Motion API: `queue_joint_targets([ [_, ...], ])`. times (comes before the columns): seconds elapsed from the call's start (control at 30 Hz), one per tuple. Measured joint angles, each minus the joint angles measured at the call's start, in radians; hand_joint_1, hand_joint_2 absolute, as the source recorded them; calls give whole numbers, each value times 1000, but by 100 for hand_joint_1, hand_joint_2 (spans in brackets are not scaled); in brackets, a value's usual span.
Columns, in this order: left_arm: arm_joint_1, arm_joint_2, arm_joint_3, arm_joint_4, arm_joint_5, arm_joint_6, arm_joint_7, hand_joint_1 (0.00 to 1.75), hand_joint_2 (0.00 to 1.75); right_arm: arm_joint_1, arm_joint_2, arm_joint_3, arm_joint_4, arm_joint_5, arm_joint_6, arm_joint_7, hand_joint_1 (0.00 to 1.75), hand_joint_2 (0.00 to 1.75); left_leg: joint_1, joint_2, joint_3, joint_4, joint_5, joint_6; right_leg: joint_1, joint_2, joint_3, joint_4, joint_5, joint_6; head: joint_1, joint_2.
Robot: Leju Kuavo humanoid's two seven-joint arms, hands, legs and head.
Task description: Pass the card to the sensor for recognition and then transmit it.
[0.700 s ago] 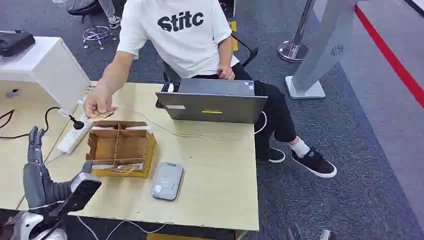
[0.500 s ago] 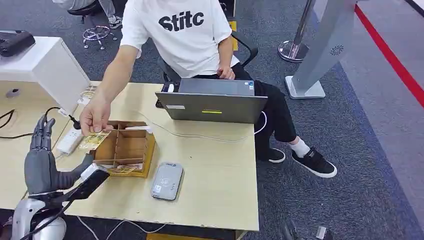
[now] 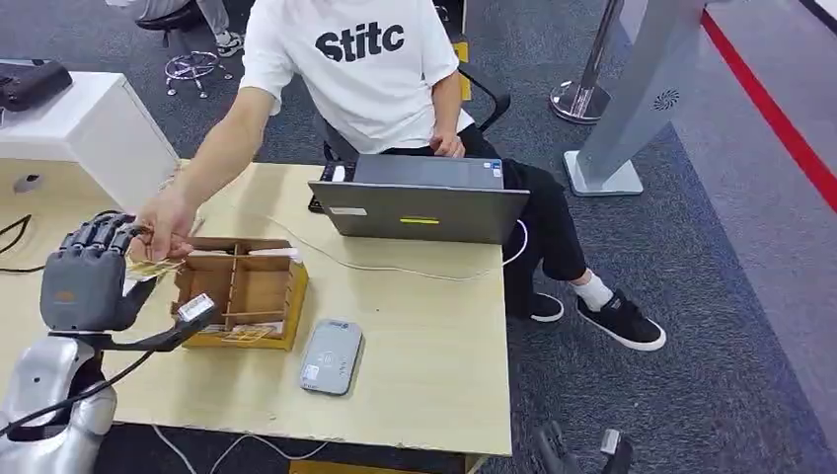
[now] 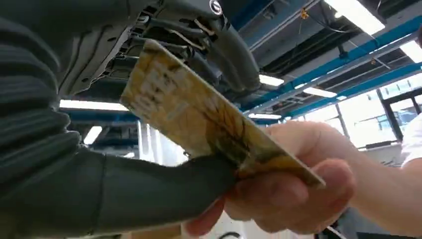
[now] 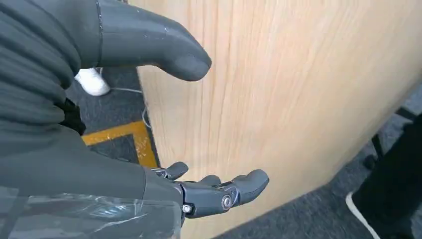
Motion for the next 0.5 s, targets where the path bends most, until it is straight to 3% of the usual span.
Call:
queue_joint_targets([
  [0.2,-42,38,-22,37,-121,4,46,175,175,-10,10,3,4,-12,0,9,0,175,0,0,-1,0,1,0,0,0,0,0,1,-1,0,0],
  [0.5,-59,36,-56,48,-150,21,23,175,175,-12,13,19,7,-18,-2,10,0,175,0,0,-1,0,2,0,0,0,-1,0,1,-2,0,0],
])
